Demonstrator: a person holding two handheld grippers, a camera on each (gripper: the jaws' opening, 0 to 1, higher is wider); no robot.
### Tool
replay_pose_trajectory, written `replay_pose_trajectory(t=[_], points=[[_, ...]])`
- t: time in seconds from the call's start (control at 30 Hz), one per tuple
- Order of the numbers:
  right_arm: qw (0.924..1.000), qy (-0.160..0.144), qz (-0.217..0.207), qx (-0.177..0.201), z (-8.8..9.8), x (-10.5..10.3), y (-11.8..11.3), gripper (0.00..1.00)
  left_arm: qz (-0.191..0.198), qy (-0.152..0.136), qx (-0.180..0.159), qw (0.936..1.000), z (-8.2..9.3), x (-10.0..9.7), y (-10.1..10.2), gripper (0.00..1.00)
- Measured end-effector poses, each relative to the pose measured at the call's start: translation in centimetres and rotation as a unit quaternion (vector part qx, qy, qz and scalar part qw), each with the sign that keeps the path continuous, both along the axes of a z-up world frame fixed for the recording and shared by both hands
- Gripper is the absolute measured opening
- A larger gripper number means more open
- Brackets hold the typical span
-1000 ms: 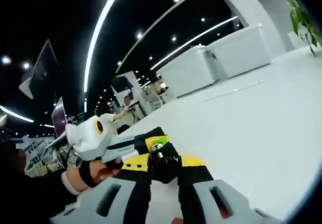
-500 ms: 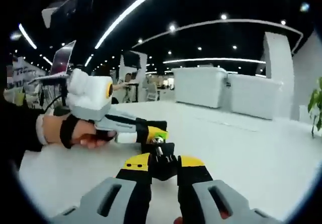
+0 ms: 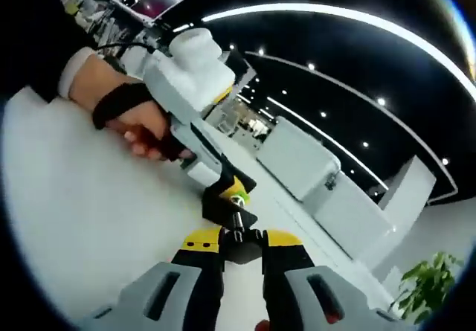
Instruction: Clamp the fixed fixture on the desktop, loosen the retaining clip, secure it to the edge of the desk, and tighten the retaining clip.
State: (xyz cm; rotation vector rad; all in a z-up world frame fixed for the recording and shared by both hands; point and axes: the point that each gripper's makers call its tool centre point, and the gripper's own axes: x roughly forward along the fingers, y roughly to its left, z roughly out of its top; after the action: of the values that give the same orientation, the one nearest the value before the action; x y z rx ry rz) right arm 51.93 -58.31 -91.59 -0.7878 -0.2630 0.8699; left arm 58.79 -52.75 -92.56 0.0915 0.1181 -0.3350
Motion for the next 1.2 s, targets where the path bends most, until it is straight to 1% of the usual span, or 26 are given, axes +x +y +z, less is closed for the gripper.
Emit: replay_pose_trajectory(t=[0.07, 0.33, 0.57, 0.73, 0.77, 0.8, 0.87, 0.9, 0.93, 0.97, 1.0, 1.03, 1.07, 1.1, 1.13, 1.17, 1.2], points=[[0.9996, -0.023, 0.001, -0.016, 0.0, 0.0, 0.0, 0.17, 0.000, 0.000, 0.001, 1.0000, 0.0, 0.0, 0.0, 0.04], [0.9961, -0.070, 0.001, -0.053, -0.2, -0.1, -0.1, 0.17, 0.001, 0.001, 0.001, 1.0000, 0.0, 0.1, 0.0, 0.04], [0.9961, -0.070, -0.001, -0.054, -0.1, 0.0, -0.2, 0.17, 0.002, 0.001, 0.002, 1.0000, -0.1, 0.1, -0.1, 0.04], [0.9949, -0.075, 0.006, -0.067, 0.0, 0.1, -0.1, 0.19, 0.001, 0.001, 0.003, 1.0000, -0.1, 0.1, 0.0, 0.04], [0.9952, -0.073, 0.008, -0.064, 0.2, 0.0, -0.1, 0.20, 0.000, 0.000, 0.004, 1.0000, -0.1, 0.1, -0.1, 0.04], [0.9966, -0.064, 0.013, -0.051, 0.5, -0.2, 0.0, 0.21, -0.001, 0.000, 0.005, 1.0000, -0.1, 0.1, -0.2, 0.04], [0.9994, -0.026, 0.019, -0.010, 1.2, -0.3, 0.0, 0.23, -0.001, 0.000, 0.005, 1.0000, -0.1, 0.1, -0.2, 0.04], [0.9998, -0.004, 0.017, 0.011, 1.5, -0.2, -0.1, 0.26, -0.001, 0.000, 0.005, 1.0000, -0.1, 0.1, -0.2, 0.04], [0.9986, 0.033, 0.012, 0.040, 1.7, 0.2, -0.5, 0.29, -0.001, 0.000, 0.005, 1.0000, -0.1, 0.2, -0.2, 0.04], [0.9952, 0.071, 0.010, 0.067, 1.6, 0.4, -0.6, 0.32, -0.001, 0.000, 0.005, 1.0000, -0.1, 0.2, -0.2, 0.04], [0.9887, 0.115, 0.010, 0.096, 1.5, 0.7, -0.8, 0.34, -0.002, 0.000, 0.005, 1.0000, -0.1, 0.2, -0.2, 0.04], [0.9828, 0.145, 0.006, 0.115, 1.3, 0.8, -0.9, 0.36, -0.002, 0.000, 0.005, 1.0000, -0.1, 0.2, -0.2, 0.04], [0.9718, 0.189, 0.000, 0.141, 1.0, 1.1, -1.2, 0.36, -0.002, 0.000, 0.005, 1.0000, -0.1, 0.2, -0.3, 0.04], [0.9644, 0.214, 0.002, 0.155, 0.9, 1.1, -1.2, 0.37, -0.003, 0.000, 0.006, 1.0000, -0.1, 0.1, -0.3, 0.04], [0.9523, 0.250, 0.008, 0.175, 0.8, 1.1, -1.2, 0.37, -0.003, 0.000, 0.006, 1.0000, -0.1, 0.1, -0.3, 0.04], [0.9441, 0.268, 0.008, 0.192, 0.8, 1.0, -1.3, 0.37, -0.004, 0.000, 0.006, 1.0000, -0.1, 0.1, -0.4, 0.04], [0.9336, 0.292, 0.006, 0.208, 0.8, 1.2, -1.4, 0.36, -0.005, 0.000, 0.007, 1.0000, -0.1, 0.1, -0.4, 0.05]])
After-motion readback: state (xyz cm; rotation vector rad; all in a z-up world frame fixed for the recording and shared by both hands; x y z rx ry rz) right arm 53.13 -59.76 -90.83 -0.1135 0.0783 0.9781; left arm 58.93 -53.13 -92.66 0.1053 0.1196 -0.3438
